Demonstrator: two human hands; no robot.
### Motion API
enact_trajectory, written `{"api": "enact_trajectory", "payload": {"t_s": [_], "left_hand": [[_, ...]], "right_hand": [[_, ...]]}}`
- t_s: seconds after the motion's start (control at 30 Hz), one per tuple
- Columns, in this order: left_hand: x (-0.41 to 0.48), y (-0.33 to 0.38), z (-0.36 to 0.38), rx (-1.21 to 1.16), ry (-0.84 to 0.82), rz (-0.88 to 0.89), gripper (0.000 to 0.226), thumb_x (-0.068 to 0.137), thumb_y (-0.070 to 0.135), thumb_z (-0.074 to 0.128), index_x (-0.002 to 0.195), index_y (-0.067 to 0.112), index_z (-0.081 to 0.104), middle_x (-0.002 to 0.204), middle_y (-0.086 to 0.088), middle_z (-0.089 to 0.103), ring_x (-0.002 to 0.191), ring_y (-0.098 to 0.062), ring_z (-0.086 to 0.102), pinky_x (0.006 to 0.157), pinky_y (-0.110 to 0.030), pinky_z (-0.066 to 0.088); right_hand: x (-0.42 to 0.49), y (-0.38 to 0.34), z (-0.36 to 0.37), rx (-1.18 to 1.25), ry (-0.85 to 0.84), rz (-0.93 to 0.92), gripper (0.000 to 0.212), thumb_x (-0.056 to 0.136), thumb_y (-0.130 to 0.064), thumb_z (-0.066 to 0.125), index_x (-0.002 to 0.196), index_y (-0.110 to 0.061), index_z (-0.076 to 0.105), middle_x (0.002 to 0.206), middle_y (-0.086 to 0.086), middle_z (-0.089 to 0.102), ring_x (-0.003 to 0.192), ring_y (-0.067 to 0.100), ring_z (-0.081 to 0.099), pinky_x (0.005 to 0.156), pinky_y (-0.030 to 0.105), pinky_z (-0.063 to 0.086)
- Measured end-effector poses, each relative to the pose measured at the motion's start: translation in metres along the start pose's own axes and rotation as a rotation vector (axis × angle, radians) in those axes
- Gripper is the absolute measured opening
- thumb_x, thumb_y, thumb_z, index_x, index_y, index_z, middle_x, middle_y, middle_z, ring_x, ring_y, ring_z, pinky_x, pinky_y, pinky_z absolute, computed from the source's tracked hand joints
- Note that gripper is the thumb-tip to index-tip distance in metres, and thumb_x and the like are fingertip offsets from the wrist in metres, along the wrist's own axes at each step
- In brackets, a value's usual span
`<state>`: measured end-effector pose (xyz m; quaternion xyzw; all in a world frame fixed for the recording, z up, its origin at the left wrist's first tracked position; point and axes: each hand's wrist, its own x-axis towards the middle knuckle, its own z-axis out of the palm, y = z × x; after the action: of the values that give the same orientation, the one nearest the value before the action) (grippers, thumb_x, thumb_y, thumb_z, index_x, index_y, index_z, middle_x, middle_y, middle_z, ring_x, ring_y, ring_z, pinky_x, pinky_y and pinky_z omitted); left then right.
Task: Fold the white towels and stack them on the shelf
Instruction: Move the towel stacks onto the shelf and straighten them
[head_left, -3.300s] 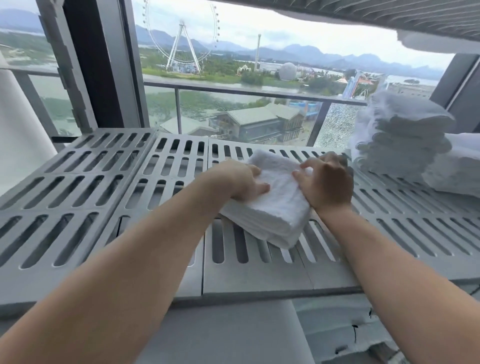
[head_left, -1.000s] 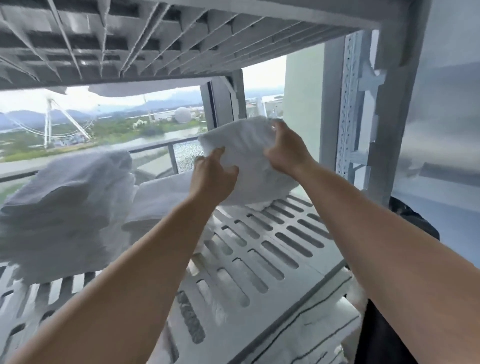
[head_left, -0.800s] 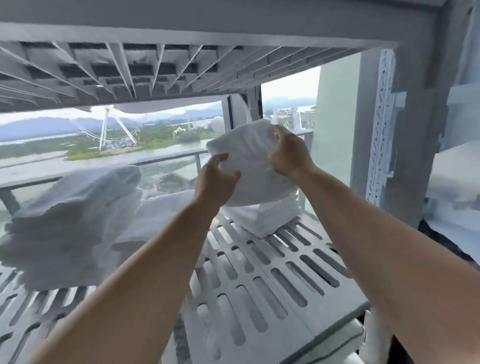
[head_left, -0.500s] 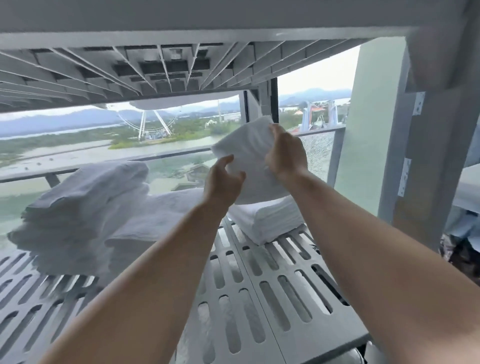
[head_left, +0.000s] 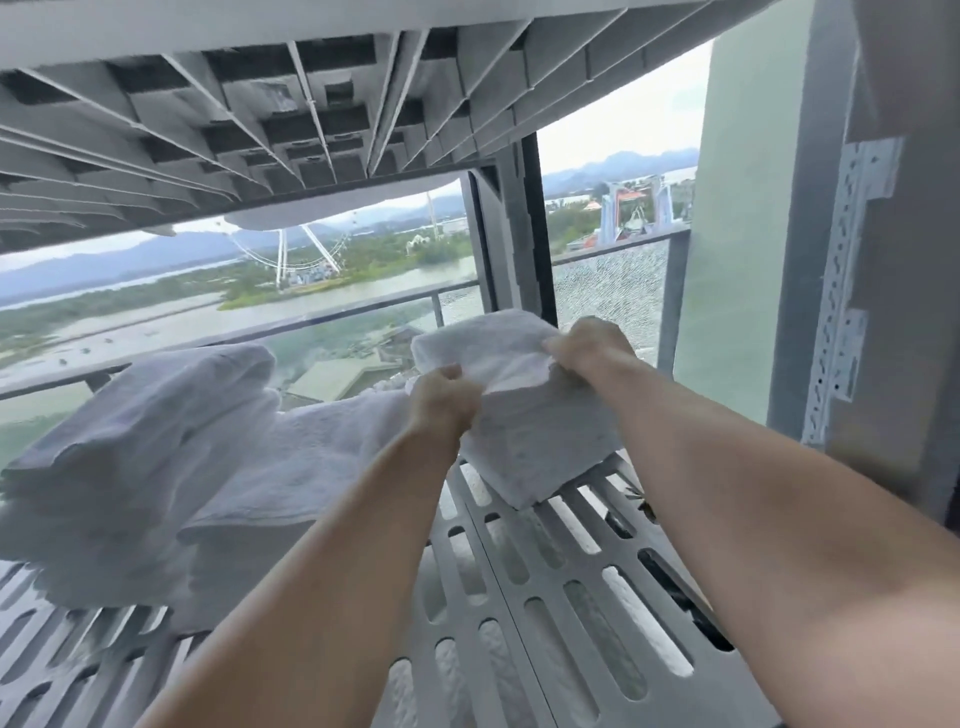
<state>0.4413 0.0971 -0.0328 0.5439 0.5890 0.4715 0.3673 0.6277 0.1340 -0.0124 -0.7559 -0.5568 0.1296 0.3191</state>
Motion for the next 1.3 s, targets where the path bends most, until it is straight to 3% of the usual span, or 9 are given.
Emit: {"api": "enact_trajectory", "payload": {"t_s": [0.13,0.3,0.43,0.5,0.67,0.9,1.03,1.17,1.3], "left_hand": [[-0.005,-0.009,0.008,-0.04,0.045,0.045,0.057,0.091,0.052,0.054,0.144,0.029,0.055,0.148,-0.002,0.052,0.135,-0.026,0.047,0.116,-0.048,0.037],[-0.034,-0.033,0.038,-0.109,0.117,0.044,0.066,0.097,0.064,0.033,0.157,0.046,0.014,0.166,-0.005,0.017,0.15,-0.034,0.023,0.121,-0.058,0.022],[-0.034,-0.032,0.047,-0.216,0.085,-0.033,0.076,0.094,0.077,0.021,0.16,0.042,0.008,0.17,-0.003,0.0,0.151,-0.033,0.019,0.118,-0.054,0.022],[-0.028,-0.03,0.041,-0.221,0.075,-0.047,0.081,0.092,0.08,0.022,0.16,0.037,0.013,0.168,-0.008,0.011,0.148,-0.036,0.028,0.12,-0.056,0.025],[-0.023,-0.037,0.011,-0.359,0.029,-0.098,0.087,0.082,0.089,0.026,0.143,0.032,0.051,0.137,-0.007,0.06,0.121,-0.029,0.059,0.108,-0.053,0.044],[-0.015,-0.039,0.0,-0.553,0.027,-0.22,0.066,0.093,0.075,0.037,0.121,0.024,0.068,0.113,-0.007,0.074,0.104,-0.032,0.07,0.097,-0.05,0.053],[-0.004,-0.026,-0.009,-0.557,-0.047,-0.245,0.051,0.101,0.057,0.04,0.109,0.017,0.07,0.081,-0.005,0.079,0.067,-0.024,0.076,0.049,-0.033,0.058],[0.013,-0.006,-0.02,-0.549,-0.009,-0.24,0.052,0.106,0.049,0.029,0.102,0.016,0.069,0.068,-0.004,0.076,0.052,-0.019,0.072,0.037,-0.028,0.051],[0.023,0.0,-0.025,-0.501,-0.002,-0.272,0.041,0.103,0.034,0.034,0.094,0.014,0.068,0.074,-0.004,0.076,0.056,-0.022,0.073,0.042,-0.023,0.052]], "right_hand": [[0.012,0.021,0.007,0.33,0.043,0.098,0.049,0.089,-0.052,0.056,0.109,-0.008,0.066,0.114,0.011,0.068,0.095,0.029,0.058,0.078,0.033,0.041],[0.007,0.03,0.018,0.651,-0.124,0.16,0.058,0.101,-0.047,0.045,0.141,-0.006,0.052,0.145,0.013,0.053,0.134,0.031,0.049,0.114,0.039,0.037],[0.0,0.027,0.016,0.658,-0.313,0.147,0.042,0.106,-0.038,0.037,0.139,-0.016,0.051,0.136,0.005,0.055,0.126,0.023,0.052,0.101,0.034,0.046],[-0.002,0.022,0.013,0.639,-0.427,0.18,0.04,0.106,-0.045,0.035,0.131,-0.017,0.05,0.118,0.003,0.055,0.106,0.017,0.055,0.081,0.022,0.043],[-0.003,0.029,0.017,0.507,-0.546,0.322,0.076,0.078,-0.079,0.049,0.117,-0.015,0.061,0.116,0.011,0.068,0.104,0.028,0.067,0.095,0.043,0.052],[-0.014,0.031,0.019,0.591,-0.547,0.334,0.069,0.074,-0.079,0.055,0.114,-0.022,0.06,0.112,0.01,0.068,0.097,0.028,0.067,0.079,0.038,0.053],[-0.019,0.033,0.025,0.795,-0.334,0.297,0.059,0.086,-0.068,0.054,0.111,-0.016,0.066,0.106,0.008,0.07,0.091,0.027,0.068,0.071,0.038,0.058],[-0.027,0.033,0.034,0.679,0.098,0.065,0.054,0.094,-0.065,0.039,0.104,-0.017,0.06,0.098,0.001,0.063,0.086,0.017,0.056,0.07,0.034,0.039],[-0.039,0.04,0.046,0.806,-0.064,-0.016,0.069,0.088,-0.076,0.04,0.119,-0.018,0.061,0.106,0.002,0.067,0.097,0.021,0.062,0.081,0.039,0.048]]}}
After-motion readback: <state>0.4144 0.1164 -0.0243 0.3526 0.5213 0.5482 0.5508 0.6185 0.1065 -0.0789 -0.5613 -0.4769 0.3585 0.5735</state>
